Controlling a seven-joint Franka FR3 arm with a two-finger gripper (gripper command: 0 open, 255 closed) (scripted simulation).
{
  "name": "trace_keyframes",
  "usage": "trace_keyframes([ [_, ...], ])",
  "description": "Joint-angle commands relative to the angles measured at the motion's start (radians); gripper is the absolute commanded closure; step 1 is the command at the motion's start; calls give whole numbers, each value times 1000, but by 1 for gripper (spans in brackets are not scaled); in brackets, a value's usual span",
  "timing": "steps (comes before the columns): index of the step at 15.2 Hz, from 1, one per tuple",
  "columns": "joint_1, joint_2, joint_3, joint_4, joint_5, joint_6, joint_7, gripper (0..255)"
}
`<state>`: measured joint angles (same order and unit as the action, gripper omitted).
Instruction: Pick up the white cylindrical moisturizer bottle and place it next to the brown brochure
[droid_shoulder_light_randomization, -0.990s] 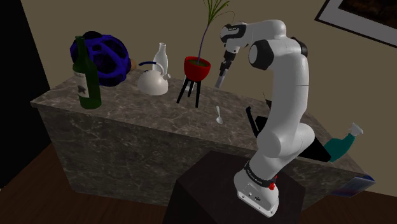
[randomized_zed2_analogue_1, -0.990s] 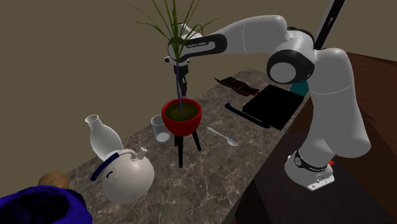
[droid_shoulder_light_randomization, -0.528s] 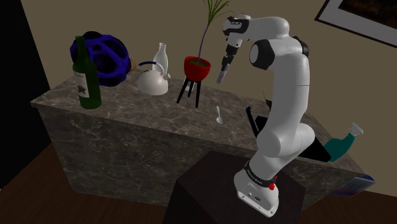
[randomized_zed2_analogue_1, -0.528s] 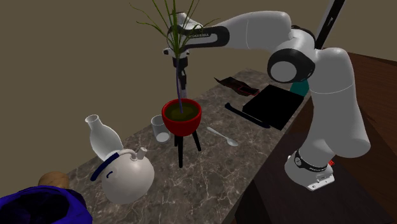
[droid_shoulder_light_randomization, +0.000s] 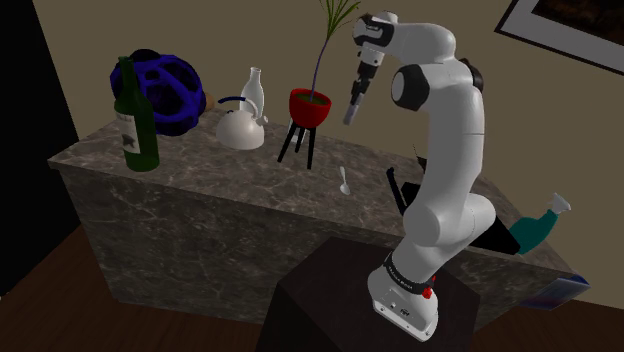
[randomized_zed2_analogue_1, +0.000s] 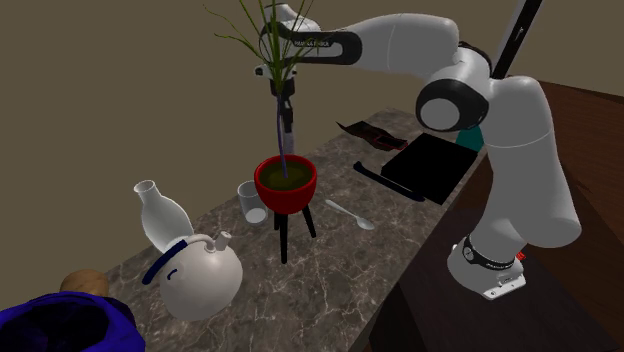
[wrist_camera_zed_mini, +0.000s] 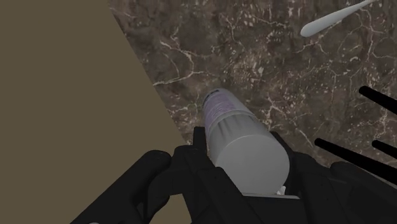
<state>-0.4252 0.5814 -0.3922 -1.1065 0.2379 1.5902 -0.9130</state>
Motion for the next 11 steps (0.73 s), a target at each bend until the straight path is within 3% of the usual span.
trace_keyframes([
  [1,-3,-8,-2,32,-1,-10,0,255],
  [11,-92,-138,-57,-106,-28,-9,-163,255],
])
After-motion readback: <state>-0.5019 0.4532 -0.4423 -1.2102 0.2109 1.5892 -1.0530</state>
